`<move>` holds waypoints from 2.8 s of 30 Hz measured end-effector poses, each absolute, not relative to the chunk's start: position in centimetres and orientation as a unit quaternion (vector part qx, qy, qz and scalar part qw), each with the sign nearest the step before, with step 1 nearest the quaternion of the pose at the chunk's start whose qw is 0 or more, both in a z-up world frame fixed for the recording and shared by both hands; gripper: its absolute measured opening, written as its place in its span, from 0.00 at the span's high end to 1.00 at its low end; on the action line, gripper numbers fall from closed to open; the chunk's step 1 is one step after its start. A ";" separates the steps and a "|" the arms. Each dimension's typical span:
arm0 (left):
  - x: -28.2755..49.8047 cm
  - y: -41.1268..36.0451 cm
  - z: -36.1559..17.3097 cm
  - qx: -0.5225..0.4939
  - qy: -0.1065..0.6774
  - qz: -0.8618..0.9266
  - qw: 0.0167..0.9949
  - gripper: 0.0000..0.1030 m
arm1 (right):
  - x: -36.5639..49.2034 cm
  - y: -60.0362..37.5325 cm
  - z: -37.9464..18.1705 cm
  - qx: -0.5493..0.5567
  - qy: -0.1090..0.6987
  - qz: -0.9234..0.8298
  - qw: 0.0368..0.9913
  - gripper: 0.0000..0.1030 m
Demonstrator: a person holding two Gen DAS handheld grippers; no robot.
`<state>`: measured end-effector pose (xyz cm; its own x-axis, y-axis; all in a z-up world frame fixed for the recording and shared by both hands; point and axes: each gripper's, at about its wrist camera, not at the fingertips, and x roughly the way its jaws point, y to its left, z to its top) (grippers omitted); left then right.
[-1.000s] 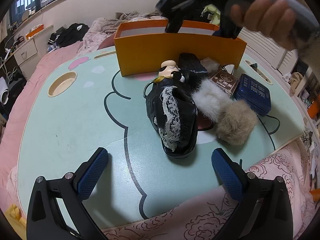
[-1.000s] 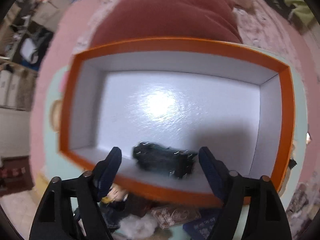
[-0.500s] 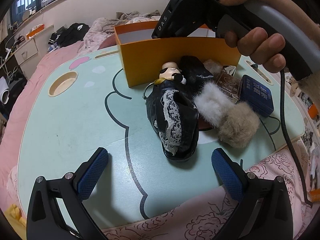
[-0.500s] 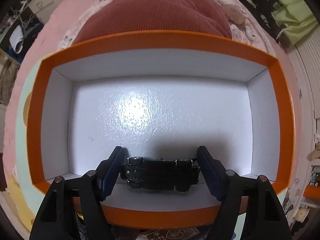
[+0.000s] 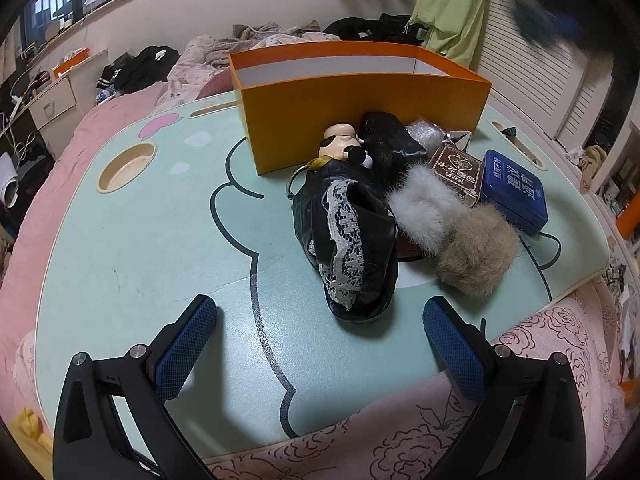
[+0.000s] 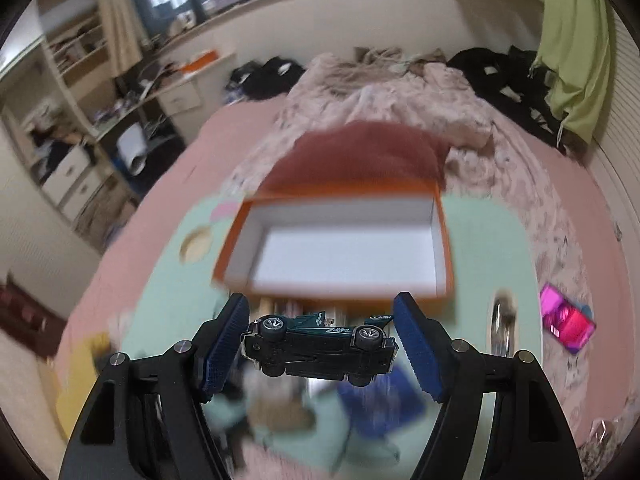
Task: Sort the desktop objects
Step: 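Lift the green toy car out and set it in front of the beige plush, then move the left gripper toward the black lace cloth beside the box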
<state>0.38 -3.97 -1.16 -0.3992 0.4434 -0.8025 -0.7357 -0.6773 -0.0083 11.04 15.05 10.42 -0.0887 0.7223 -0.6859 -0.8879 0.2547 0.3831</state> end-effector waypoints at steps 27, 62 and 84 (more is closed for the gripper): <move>0.5 -4.1 -1.3 -0.414 0.181 0.814 0.365 0.00 | 4.8 7.1 -2.4 -0.099 0.371 0.549 0.742 0.03; -7.0 8.1 6.1 -0.390 0.184 0.862 0.268 0.00 | 4.6 8.4 -3.2 -0.138 0.361 0.525 0.759 0.00; 0.1 -2.7 5.9 -0.378 0.123 0.810 0.432 0.00 | 4.7 8.4 -3.2 -0.136 0.362 0.518 0.763 0.00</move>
